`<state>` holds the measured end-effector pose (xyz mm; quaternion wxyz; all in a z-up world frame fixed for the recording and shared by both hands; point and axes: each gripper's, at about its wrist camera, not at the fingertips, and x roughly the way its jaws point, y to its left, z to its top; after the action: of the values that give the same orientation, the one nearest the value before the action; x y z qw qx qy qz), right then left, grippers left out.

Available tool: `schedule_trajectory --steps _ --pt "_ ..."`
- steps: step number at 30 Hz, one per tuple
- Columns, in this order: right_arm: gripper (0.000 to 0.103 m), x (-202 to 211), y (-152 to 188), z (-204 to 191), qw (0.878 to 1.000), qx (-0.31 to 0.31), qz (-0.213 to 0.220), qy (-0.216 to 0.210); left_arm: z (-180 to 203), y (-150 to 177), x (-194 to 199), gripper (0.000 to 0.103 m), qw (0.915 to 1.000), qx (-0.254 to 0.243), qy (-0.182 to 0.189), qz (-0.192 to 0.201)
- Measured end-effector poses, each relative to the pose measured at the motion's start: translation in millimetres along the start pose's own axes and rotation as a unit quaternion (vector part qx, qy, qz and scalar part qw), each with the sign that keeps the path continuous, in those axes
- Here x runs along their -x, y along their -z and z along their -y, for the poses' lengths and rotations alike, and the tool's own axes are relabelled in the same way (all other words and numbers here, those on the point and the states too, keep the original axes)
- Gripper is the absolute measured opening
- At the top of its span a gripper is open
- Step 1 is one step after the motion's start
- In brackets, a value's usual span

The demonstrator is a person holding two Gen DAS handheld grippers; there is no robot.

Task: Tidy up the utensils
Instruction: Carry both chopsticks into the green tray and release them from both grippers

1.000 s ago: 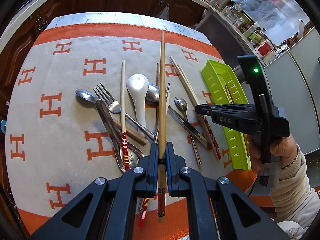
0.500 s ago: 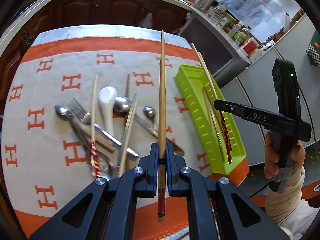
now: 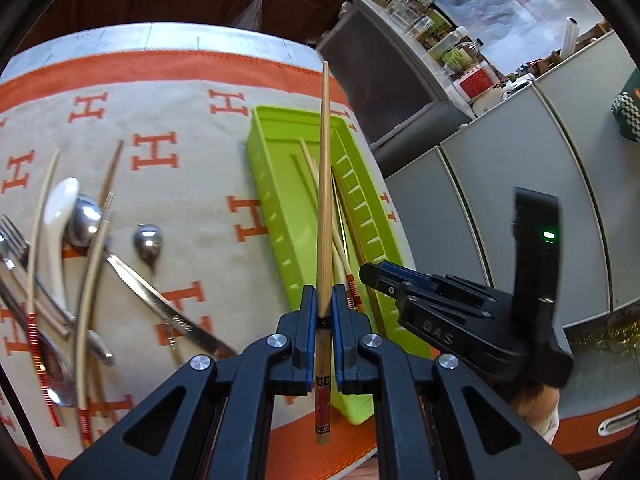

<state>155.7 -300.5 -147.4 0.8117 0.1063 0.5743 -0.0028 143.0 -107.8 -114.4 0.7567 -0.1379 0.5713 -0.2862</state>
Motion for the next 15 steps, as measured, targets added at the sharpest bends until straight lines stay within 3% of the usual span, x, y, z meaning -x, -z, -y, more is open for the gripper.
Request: schedule_trajectory --steps 6,11,15 --pt "0.023 24.0 9.1 29.8 0.995 -0.073 0.066 -0.013 12.1 -2.2 -39.1 0.005 0.9995 0.021 -0.007 -0.021" --pt "0.026 47.5 14.2 50.0 0.988 -0.112 0.095 -0.037 19.5 4.1 -61.1 0.006 0.9987 0.034 -0.013 -0.035" --pt "0.027 57.4 14.5 48.2 0.988 -0.108 0.104 -0.046 27.4 13.0 -58.0 0.032 0.999 0.025 -0.023 -0.029"
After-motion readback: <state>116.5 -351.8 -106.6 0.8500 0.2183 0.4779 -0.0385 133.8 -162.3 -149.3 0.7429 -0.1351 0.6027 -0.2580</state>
